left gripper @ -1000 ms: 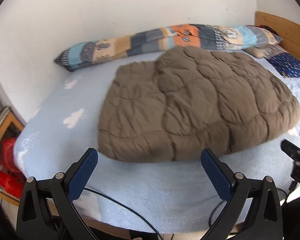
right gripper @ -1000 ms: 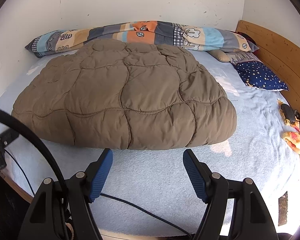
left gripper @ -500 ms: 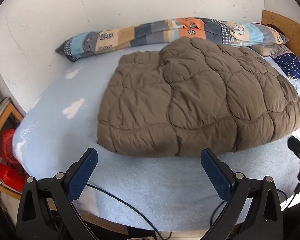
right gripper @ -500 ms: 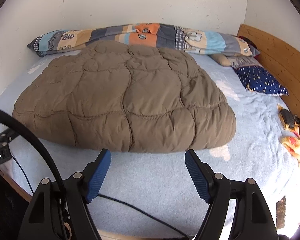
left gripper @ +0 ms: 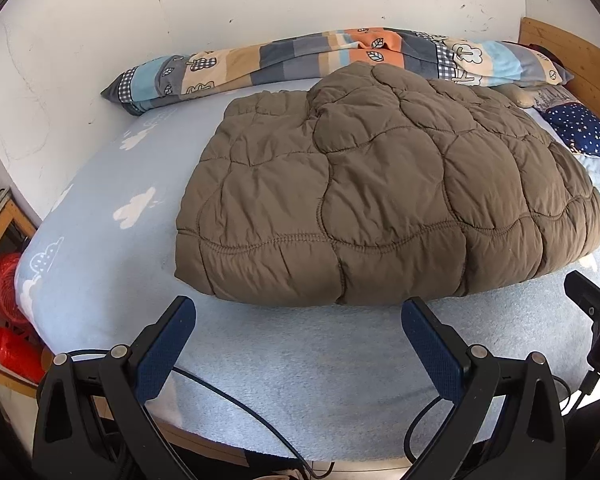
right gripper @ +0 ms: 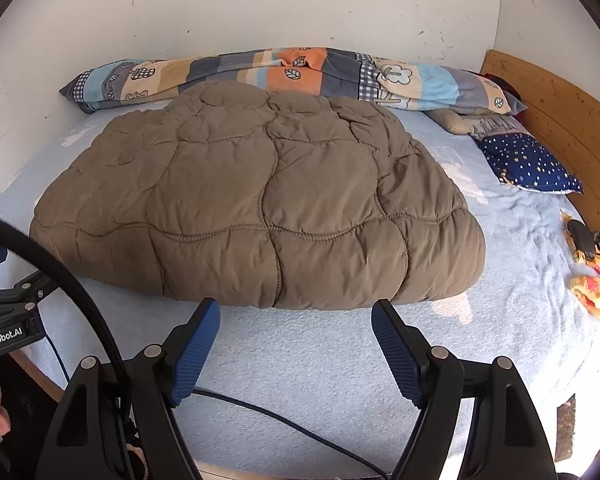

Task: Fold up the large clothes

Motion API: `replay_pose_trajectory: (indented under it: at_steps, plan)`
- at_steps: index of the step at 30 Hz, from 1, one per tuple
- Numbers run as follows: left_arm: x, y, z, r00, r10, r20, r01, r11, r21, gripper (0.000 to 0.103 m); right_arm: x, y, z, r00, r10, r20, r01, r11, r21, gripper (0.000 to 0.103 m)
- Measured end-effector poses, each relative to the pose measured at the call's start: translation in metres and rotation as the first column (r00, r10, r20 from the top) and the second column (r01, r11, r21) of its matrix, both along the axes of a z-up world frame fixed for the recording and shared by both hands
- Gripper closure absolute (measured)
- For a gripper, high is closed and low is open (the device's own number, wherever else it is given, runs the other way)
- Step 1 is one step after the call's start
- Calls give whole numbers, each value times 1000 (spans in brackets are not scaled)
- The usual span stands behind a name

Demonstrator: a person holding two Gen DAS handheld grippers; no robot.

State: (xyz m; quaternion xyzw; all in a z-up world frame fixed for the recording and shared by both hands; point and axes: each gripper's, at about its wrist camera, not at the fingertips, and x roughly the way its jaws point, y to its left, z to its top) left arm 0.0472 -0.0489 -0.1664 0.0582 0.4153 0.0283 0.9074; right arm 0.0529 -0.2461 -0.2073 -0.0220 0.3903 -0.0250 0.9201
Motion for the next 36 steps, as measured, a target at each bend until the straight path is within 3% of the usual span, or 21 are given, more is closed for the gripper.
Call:
replay_pose_trajectory:
  at_steps: [36]
  plan:
    - [3, 2, -4, 1000, 22, -6, -22, 1000, 22, 0, 1, 4, 1, 1000, 14, 22, -14, 1000, -10, 21]
